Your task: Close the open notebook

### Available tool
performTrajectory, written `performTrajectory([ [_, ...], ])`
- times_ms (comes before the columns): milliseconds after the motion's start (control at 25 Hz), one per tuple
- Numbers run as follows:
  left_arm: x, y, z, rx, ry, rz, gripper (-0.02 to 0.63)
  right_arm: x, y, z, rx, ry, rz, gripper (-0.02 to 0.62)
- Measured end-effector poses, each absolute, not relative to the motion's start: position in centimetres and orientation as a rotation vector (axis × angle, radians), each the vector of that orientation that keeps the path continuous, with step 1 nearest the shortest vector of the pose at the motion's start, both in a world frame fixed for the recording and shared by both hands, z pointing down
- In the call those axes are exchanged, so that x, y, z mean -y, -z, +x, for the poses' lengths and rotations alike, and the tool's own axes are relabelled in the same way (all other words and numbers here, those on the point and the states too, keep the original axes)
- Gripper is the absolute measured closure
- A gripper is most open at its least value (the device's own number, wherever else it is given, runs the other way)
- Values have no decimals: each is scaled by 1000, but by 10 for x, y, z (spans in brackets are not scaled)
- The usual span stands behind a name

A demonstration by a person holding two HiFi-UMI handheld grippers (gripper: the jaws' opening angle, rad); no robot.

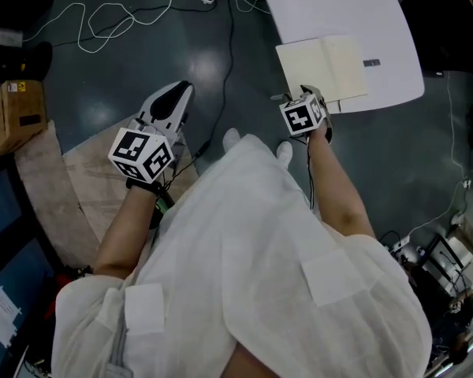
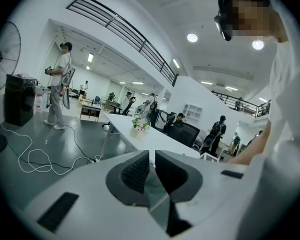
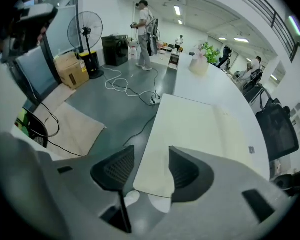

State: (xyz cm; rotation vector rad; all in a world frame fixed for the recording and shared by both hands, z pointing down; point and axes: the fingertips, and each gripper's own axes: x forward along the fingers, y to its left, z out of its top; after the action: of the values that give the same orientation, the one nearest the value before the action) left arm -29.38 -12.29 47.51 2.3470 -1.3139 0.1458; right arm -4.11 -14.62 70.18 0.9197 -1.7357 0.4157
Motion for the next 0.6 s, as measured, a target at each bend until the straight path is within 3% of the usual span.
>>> performTrajectory([
  [400, 134, -476, -300, 1301, -145, 2339, 572, 148, -718, -36, 1542, -334, 926, 354],
  [600, 138, -474, -296, 1283, -140, 2353, 572, 149, -720, -35, 1492, -312, 932, 373],
])
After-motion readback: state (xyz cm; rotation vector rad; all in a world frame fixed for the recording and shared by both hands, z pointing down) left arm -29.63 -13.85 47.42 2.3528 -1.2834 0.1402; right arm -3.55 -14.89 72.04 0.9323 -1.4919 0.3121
